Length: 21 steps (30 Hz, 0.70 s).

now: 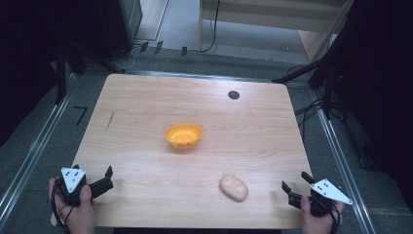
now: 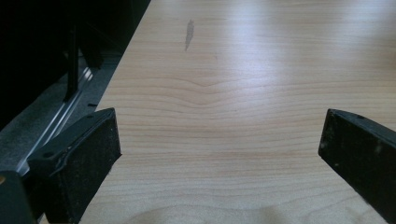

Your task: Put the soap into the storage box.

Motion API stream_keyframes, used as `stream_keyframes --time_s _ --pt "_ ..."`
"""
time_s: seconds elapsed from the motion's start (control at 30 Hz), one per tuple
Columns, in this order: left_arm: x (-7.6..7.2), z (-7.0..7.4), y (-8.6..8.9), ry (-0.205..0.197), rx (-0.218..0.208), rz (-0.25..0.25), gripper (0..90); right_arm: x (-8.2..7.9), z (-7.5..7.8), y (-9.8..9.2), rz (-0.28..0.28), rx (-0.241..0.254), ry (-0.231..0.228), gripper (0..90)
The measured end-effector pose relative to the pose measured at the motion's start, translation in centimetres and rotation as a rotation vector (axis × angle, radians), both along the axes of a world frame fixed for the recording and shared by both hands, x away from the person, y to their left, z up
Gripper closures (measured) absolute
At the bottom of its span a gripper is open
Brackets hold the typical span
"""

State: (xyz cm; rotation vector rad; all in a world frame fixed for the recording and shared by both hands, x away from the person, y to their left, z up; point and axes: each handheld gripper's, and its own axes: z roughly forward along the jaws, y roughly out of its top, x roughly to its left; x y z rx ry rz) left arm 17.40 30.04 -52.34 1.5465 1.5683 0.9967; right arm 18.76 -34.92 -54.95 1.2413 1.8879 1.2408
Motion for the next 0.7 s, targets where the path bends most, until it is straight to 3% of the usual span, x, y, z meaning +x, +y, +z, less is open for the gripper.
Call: stream_keyframes --time_s 0.13,0.3,0.43,0.7 --pt "0.0 0.0 -0.2 0.003 0.018 -0.010 0.0 -0.1 0.0 0.1 0.002 -0.013 -0.003 18.1" --pt "0.1 0.0 -0.2 0.007 0.024 -0.016 0.0 -0.1 0.0 0.6 0.054 -0.069 0.001 22.1" --pt "0.1 0.0 -0.2 0.013 0.012 -0.021 0.0 0.1 0.1 1.2 0.090 -0.084 0.032 23.4" --pt "0.1 0.0 -0.2 0.015 0.016 -0.027 0.0 0.8 1.4 3.1 0.192 -0.198 0.090 23.8"
